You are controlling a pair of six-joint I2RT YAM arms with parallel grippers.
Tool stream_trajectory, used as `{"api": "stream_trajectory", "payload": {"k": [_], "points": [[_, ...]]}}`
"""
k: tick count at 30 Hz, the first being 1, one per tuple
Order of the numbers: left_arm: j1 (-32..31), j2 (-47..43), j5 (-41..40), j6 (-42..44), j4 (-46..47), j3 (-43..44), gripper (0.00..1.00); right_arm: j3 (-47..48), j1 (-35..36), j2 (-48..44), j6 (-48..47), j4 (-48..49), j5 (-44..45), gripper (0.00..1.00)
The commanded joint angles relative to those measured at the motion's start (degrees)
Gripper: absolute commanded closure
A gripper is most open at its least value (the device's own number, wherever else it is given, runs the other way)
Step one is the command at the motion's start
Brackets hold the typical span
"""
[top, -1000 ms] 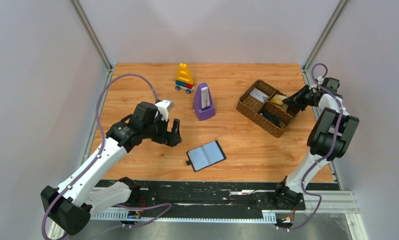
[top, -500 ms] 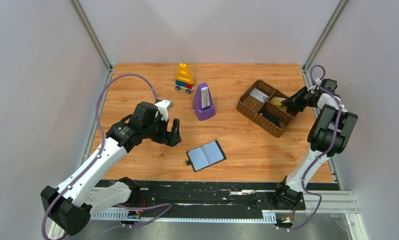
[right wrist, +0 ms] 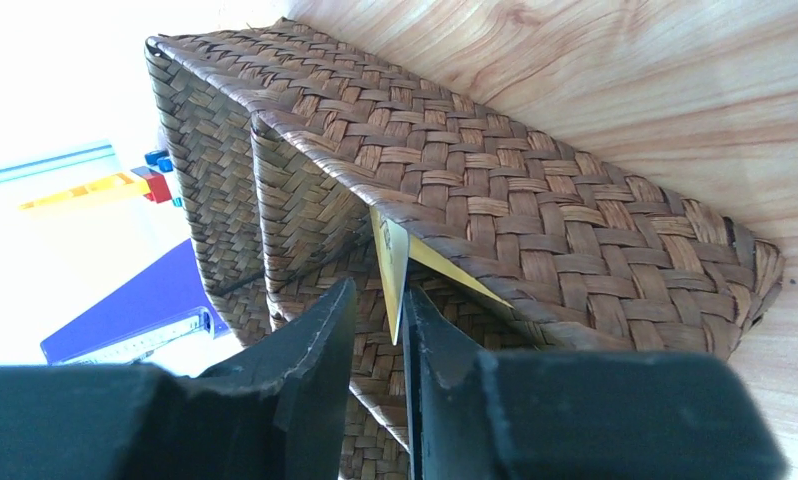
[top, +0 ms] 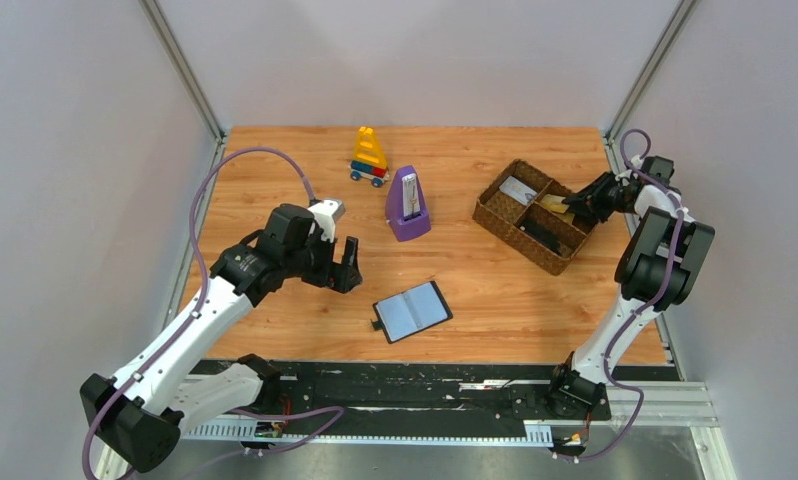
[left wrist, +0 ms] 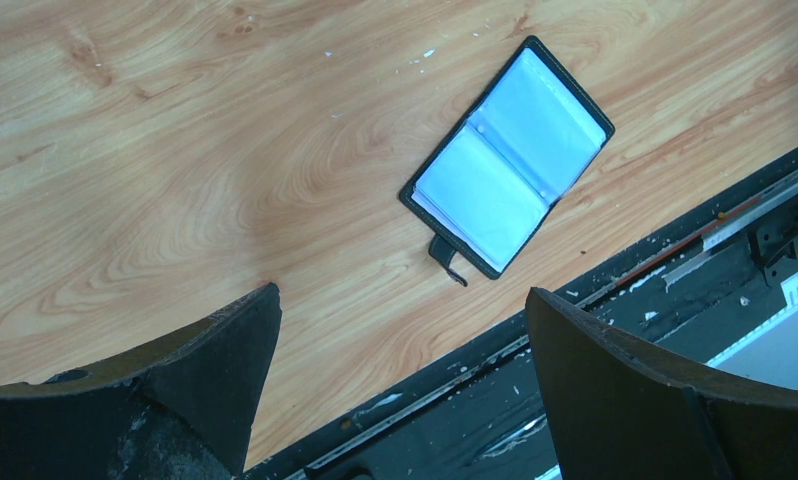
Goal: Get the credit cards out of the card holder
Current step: Place the credit card in the storage box.
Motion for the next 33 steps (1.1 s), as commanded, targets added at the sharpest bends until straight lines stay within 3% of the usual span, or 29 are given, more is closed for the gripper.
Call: {"api": "stream_trajectory", "payload": {"k": [1, 15, 27, 33], "points": [[-0.2, -1.35, -0.26, 1.5, 0.65, 0.76, 0.0, 2.66, -0.27, 0.36, 0.72, 0.63, 1.8, 0.73], [-0.2, -1.57, -0.39, 1.33, 0.63, 0.76, 0.0, 3.57, -0.26, -0.31, 1.85, -1.34, 5.74, 0.62], [-0.2, -3.39, 0.1, 1.1, 0.85, 0.44, 0.0, 9.4, -0.2, -2.6, 2.4, -7.79, 9.11, 0.58], [-0.2, -4.51, 0.89, 0.7, 1.22, 0.51, 0.0, 10.54, 3.73, -7.4, 1.35, -11.46, 9.62, 0.55]]}}
